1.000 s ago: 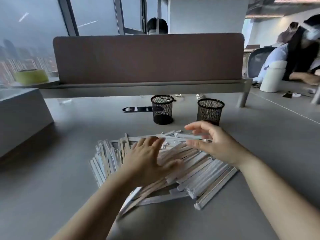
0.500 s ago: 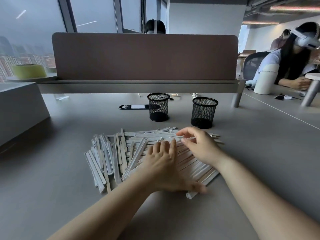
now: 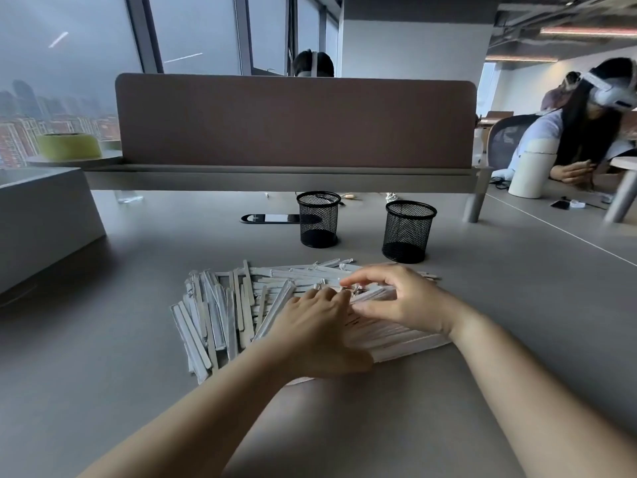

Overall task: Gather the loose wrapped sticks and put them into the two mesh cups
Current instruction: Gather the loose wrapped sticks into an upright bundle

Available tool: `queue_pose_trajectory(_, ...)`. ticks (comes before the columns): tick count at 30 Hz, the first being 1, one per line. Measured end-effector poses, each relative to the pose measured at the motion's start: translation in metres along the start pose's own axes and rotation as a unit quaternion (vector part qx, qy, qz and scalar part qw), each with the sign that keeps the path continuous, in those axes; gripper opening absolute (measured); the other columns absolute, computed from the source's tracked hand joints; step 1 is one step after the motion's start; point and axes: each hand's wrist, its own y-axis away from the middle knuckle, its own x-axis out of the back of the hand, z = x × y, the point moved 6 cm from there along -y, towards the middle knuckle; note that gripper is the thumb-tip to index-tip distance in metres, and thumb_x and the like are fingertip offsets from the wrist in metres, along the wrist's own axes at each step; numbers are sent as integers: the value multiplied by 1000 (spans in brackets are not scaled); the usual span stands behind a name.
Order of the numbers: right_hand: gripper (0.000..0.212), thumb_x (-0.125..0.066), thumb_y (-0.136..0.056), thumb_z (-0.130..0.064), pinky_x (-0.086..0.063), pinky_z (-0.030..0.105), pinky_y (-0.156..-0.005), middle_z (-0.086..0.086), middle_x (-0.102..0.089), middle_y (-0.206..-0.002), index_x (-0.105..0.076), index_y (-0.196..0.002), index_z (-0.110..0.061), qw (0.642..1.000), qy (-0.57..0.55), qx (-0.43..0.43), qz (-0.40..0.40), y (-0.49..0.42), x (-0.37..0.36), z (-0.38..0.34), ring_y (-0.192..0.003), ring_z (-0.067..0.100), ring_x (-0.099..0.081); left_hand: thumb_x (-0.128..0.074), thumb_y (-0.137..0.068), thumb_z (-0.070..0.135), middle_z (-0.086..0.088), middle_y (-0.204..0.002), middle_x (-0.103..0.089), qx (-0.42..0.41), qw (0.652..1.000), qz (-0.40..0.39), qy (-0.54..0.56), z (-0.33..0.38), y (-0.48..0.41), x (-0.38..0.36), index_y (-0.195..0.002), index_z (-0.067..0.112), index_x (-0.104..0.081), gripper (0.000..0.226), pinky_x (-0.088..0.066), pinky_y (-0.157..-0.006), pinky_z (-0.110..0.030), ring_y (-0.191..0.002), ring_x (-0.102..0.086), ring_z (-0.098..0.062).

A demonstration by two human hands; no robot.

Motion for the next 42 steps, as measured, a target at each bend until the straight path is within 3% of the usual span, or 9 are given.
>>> queue_pose_trajectory(2, 70, -82, -66, -45, -31, 11, -100, -25, -49, -130, -49, -128, -45, 995, 28, -31, -88, 6, -5, -2, -122, -8, -42, -61, -74, 61, -1, -145, -38, -2, 1000, -3, -1, -6, 0, 2, -144, 24, -25, 88, -30, -106, -35, -134, -34, -24)
queue_pose_trajectory(4, 97, -84, -52, -57, -25, 20, -111, -27, -36, -142, -33, -135, -53, 987, 98, -37, -125, 10, -9, -1, -132, -5, -30, -62, -74, 60, -1, -149, -36, -6, 1000, -11, -1, -11, -1, 4, -147, 24, -22, 91, -30, -107, -34, -136, -33, -24)
queue_pose_trajectory(8, 111, -87, -51, -51, -23, 27, -115, -26, -34, -146, -20, -139, -55, 978, 134, -37, -155, 10, -16, 4, -135, -2, -28, -66, -72, 60, 2, -144, -45, -10, 1000, -9, 11, -22, -2, 7, -142, 29, -33, 83, -34, -105, -36, -132, -40, -22)
queue_pose_trajectory(12, 98, -84, -63, -39, -22, 14, -105, -26, -31, -145, -26, -142, -47, 975, 138, -47, -170, 13, -13, 4, -128, -9, -27, -70, -63, 67, 4, -141, -46, 0, 998, -26, 49, -40, 2, 10, -140, 32, -36, 92, -38, -105, -35, -129, -43, -19)
queue_pose_trajectory(18, 87, -74, -69, -24, -24, 17, -105, -17, -31, -147, -31, -142, -43, 962, 190, -62, -186, 12, -11, 4, -134, 1, -28, -70, -61, 69, 3, -143, -37, -5, 998, -59, 36, -49, 4, 6, -144, 33, -31, 98, -34, -109, -39, -132, -34, -20)
queue_pose_trajectory(23, 82, -71, -65, -31, -30, 25, -109, -17, -33, -134, -34, -138, -41, 956, 213, -82, -185, 13, -11, 4, -130, 4, -32, -66, -68, 66, 1, -142, -39, -7, 999, -47, 18, -50, 1, 3, -143, 33, -32, 89, -35, -108, -39, -131, -34, -21)
queue_pose_trajectory(31, 60, -67, -70, -30, -42, 35, -96, -6, -47, -122, -43, -125, -35, 946, 283, -81, -137, 6, -16, 4, -116, 17, -46, -47, -59, 73, 0, -131, -47, -2, 999, -11, 32, -49, -1, 1, -133, 35, -44, 83, -34, -108, -39, -123, -43, -24)
queue_pose_trajectory(38, 31, -59, -77, -29, -44, 36, -76, 2, -59, -111, -44, -104, -25, 931, 353, -42, -78, 0, -20, 1, -103, 27, -54, -66, -71, 60, 4, -122, -58, -6, 995, 38, 90, -48, -4, 8, -123, 33, -55, 60, -46, -94, -33, -114, -55, -21)
queue_pose_trajectory(42, 26, -59, -80, -35, -41, 35, -72, 1, -60, -110, -46, -101, -25, 930, 363, -30, -47, -1, -15, 2, -104, 28, -56, -73, -68, 56, 7, -119, -61, 2, 991, 80, 104, -52, -3, 16, -123, 31, -55, 63, -47, -88, -28, -107, -58, -17)
